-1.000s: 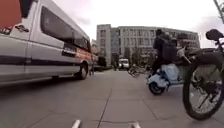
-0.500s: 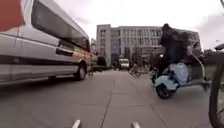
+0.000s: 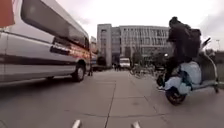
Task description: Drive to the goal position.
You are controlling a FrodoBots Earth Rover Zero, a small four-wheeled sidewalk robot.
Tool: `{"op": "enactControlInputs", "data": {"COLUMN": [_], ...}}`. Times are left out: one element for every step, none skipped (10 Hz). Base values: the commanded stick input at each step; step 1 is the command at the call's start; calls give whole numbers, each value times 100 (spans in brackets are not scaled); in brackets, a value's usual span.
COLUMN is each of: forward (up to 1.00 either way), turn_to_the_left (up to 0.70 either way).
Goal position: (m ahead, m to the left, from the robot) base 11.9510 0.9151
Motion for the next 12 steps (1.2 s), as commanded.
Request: {"op": "enactControlInputs", "data": {"forward": [70, 70, 70, 70, 70, 70, 70, 70, 70, 70, 70, 70], "turn_to_the_left": [0, 0, 0, 0, 0, 0, 0, 0, 0, 0, 0, 0]}}
